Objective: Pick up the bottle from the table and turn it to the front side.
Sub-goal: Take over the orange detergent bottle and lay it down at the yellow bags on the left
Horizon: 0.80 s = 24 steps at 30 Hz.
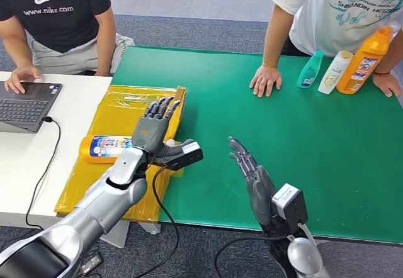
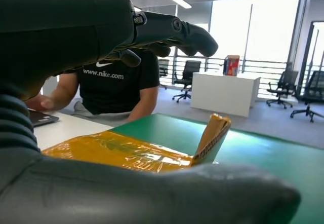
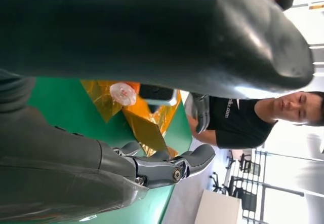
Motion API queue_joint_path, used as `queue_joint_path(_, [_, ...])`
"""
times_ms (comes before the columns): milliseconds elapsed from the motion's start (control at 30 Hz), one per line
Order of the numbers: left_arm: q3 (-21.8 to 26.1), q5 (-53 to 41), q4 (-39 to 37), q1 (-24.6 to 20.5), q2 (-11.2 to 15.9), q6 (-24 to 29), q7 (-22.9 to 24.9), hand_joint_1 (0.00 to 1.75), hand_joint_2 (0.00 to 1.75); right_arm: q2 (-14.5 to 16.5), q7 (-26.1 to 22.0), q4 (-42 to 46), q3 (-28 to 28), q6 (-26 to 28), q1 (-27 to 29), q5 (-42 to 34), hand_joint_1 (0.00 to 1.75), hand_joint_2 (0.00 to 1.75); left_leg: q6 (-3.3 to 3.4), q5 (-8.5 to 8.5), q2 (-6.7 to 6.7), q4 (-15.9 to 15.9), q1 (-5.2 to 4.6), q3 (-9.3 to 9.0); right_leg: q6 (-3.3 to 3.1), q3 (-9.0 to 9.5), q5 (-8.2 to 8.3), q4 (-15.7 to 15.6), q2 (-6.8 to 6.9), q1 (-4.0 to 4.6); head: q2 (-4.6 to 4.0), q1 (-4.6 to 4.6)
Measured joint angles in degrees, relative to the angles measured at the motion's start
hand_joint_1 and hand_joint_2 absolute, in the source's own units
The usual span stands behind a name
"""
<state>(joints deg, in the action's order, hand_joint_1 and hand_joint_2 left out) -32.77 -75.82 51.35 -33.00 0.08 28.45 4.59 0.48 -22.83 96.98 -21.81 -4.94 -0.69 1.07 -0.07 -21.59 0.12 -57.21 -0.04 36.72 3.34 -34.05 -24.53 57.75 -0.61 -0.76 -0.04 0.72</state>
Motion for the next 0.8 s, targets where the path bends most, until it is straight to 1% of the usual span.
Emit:
queue_joint_path(133, [1.08,3.10,7.74,4.23,1.57,2.77,-1.51,0.00,0.00,-0.28,-0.34,0.27,0.02,1.21,0.82,0.23,0.00,0.00,0.00,0.00,0.01,0.00,0.00,0.00,-0.01,-0.01,-0.02,0.00,0.00,0.00,0.00,0.00])
queue_joint_path(233, [2.14,8.48,13.43,7.82,2.44,4.19,-4.38,0.00,0.00,-0.51,-0.51,0.81,0.06,2.19,1.70,0.67,0.00,0.00,-0.01,-0.01,0.01,0.00,0.00,0.00,-0.03,-0.02,-0.04,-0.01,0.00,0.00,0.00,0.01])
queue_joint_path(333, [3.03,19.54,19.21,11.52,2.72,4.91,-10.29,0.00,0.00,-0.73,-0.73,1.38,0.09,3.59,2.43,1.66,0.00,0.00,-0.01,-0.02,0.01,0.00,0.00,0.00,-0.04,-0.03,-0.05,-0.02,0.00,0.00,0.00,0.01])
queue_joint_path(467, [3.39,36.28,25.67,15.86,2.67,3.82,-18.81,0.00,0.00,-1.07,-1.28,1.95,0.09,5.37,3.14,2.36,0.00,0.00,-0.02,-0.02,0.01,0.00,0.00,0.00,-0.04,-0.02,-0.05,-0.03,0.00,0.00,0.00,0.01])
queue_joint_path(567, [3.40,48.11,29.12,18.02,2.59,1.00,-24.00,0.00,0.00,-1.29,-1.69,2.07,0.08,6.43,3.29,2.44,0.00,0.00,-0.02,-0.02,0.01,0.00,0.00,0.00,-0.04,-0.02,-0.06,-0.03,0.00,0.00,0.00,0.00])
queue_joint_path(633, [3.40,57.41,30.97,19.30,2.55,-2.83,-26.95,0.00,0.00,-1.37,-1.96,2.07,0.03,7.18,3.35,2.53,0.00,0.00,-0.02,-0.02,0.01,0.00,0.00,0.00,-0.04,-0.02,-0.05,-0.03,0.00,0.00,0.00,0.00])
queue_joint_path(700, [3.40,66.13,32.46,20.46,2.53,-7.33,-28.76,0.00,0.00,-1.44,-2.15,2.07,-0.09,7.85,3.40,2.62,0.00,0.00,-0.02,-0.02,0.01,0.00,0.01,0.00,-0.04,-0.02,-0.05,-0.03,0.00,0.00,0.00,0.00])
queue_joint_path(800, [3.43,76.82,34.13,21.94,2.48,-13.88,-30.03,0.00,0.00,-1.60,-2.37,2.07,-0.53,8.54,3.42,2.50,0.00,0.00,-0.01,-0.02,0.01,0.00,0.01,-0.01,-0.04,-0.02,-0.05,-0.02,0.00,0.00,0.00,0.00])
